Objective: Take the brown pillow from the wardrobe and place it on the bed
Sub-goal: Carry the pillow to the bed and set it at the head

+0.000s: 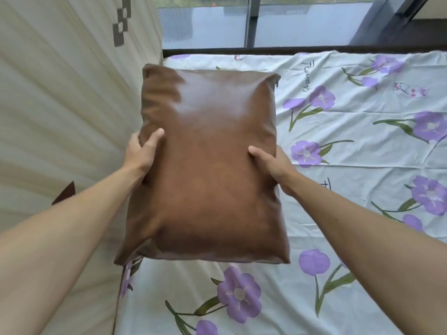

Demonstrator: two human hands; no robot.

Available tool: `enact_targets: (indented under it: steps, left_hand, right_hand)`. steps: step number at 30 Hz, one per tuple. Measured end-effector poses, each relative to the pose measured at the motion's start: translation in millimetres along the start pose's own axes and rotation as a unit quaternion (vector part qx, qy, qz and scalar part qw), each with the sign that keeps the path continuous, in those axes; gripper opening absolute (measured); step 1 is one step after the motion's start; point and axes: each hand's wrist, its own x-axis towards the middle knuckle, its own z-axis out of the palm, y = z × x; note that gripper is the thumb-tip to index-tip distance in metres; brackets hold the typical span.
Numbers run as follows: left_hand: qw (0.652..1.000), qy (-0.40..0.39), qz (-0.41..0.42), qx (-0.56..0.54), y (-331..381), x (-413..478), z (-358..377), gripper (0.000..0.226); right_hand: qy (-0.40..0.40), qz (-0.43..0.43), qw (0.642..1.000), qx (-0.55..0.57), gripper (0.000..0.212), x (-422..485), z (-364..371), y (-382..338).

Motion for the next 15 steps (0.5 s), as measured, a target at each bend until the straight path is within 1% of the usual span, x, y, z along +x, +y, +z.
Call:
enact_targets:
  steps: [1,2,3,5,6,7,9,12,15]
  left_hand:
    - [1.0,0.015,0.006,0.02,-4,5,0,0.083]
    - [0.999,0.02,0.013,0.048,-9,7,1,0.086]
    - [0.996,0.009,0.023,0.085,-16,8,3,0.091]
    - [0.981,-0.051,0.05,0.179,-32,0,11,0.104]
    - [0.967,-0.083,0.061,0.233,-39,-7,16,0.113]
    - [0.951,-0.107,0.064,0.284,-44,-13,20,0.121]
    - [0.93,-0.123,0.055,0.342,-50,-21,27,0.129]
    - [0.917,-0.117,0.059,0.376,-57,-24,33,0.126]
    - [0.914,-0.111,0.059,0.386,-63,-23,36,0.125]
  right_hand:
    - [-0.018,-0.003,1.0,0.0,0.076,7,6,-1]
    - [-0.039,0.004,0.999,-0.007,0.083,13,13,0]
    - [-0.065,0.019,0.997,-0.026,0.095,18,20,2]
    - [-0.105,0.048,0.988,-0.102,0.124,20,34,6]
    - [-0.115,0.047,0.981,-0.149,0.133,21,41,9]
    - [-0.12,0.043,0.973,-0.192,0.135,22,47,12]
    - [-0.119,0.038,0.956,-0.264,0.135,25,54,15]
    - [-0.108,0.03,0.933,-0.343,0.132,28,60,24]
    - [-0.09,0.012,0.924,-0.371,0.13,29,62,34]
